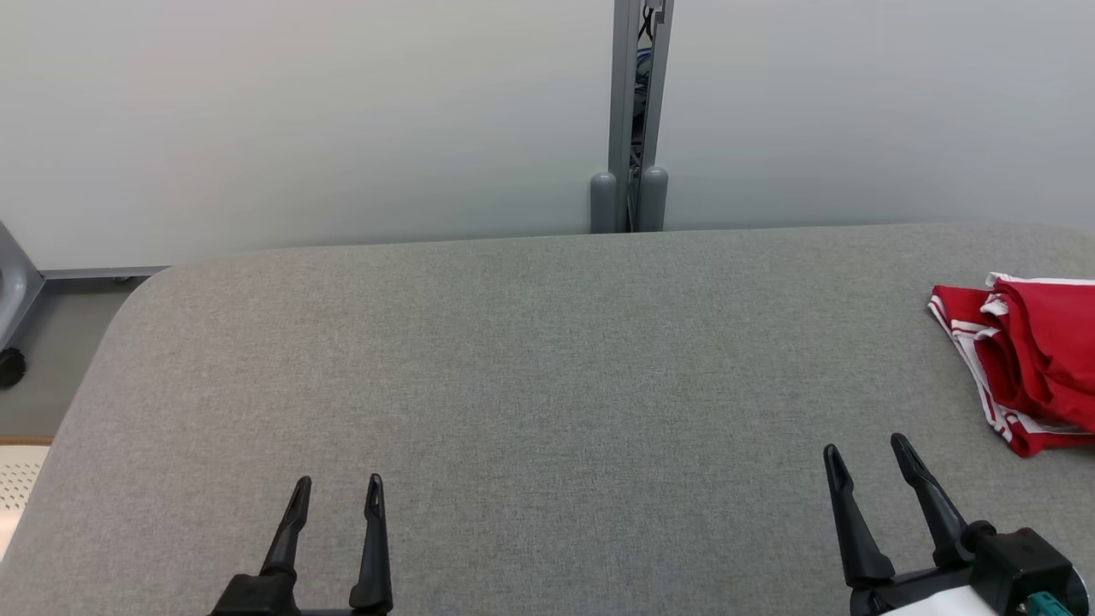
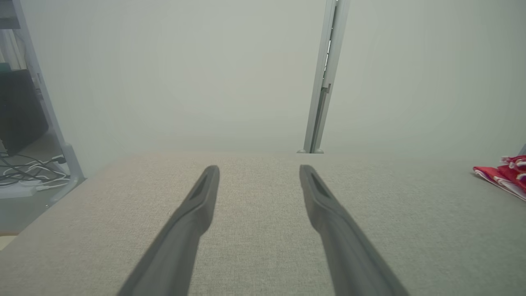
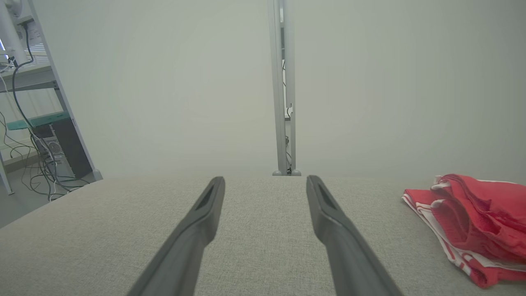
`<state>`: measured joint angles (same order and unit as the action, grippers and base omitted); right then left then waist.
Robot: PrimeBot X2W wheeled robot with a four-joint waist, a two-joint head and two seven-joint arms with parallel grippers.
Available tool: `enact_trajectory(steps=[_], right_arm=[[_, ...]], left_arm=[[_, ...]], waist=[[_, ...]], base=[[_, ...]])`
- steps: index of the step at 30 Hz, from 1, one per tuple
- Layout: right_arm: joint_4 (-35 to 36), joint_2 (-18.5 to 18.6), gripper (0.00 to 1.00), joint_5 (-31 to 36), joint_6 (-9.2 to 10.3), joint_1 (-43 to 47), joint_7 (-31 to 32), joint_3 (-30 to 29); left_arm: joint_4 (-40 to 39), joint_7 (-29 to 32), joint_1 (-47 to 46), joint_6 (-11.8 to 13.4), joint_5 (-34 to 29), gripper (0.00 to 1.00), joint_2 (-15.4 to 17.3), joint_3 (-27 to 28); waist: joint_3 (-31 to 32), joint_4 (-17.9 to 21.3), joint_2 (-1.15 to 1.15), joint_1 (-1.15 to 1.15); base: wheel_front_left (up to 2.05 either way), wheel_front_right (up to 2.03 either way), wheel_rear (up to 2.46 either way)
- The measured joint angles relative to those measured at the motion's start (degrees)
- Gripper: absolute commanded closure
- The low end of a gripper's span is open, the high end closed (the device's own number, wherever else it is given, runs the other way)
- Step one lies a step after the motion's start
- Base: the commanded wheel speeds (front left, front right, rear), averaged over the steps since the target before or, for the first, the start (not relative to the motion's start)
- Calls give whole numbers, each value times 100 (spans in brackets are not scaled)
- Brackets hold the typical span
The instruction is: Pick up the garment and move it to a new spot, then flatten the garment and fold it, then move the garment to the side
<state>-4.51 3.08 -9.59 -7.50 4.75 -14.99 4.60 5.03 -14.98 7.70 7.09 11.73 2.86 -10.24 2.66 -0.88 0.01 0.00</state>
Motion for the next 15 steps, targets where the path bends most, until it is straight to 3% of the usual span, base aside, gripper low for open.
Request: enact_trajectory(steps=[13, 14, 15], right_arm=[[-16, -15, 0, 1, 0, 51, 0, 16], [-47, -21, 100, -2, 0, 56, 4, 15], [-90, -27, 100, -3, 0, 73, 10, 14]], left_arm=[[71, 0, 1, 13, 22, 0, -1, -11], [107, 9, 5, 15, 30, 100, -4, -12], [152, 19, 27, 10, 38, 100, -10, -18]], waist=[[29, 39, 0, 0], [30, 40, 0, 0], [30, 40, 0, 0]], base=[[0, 0, 0], [0, 0, 0], [0, 0, 0]])
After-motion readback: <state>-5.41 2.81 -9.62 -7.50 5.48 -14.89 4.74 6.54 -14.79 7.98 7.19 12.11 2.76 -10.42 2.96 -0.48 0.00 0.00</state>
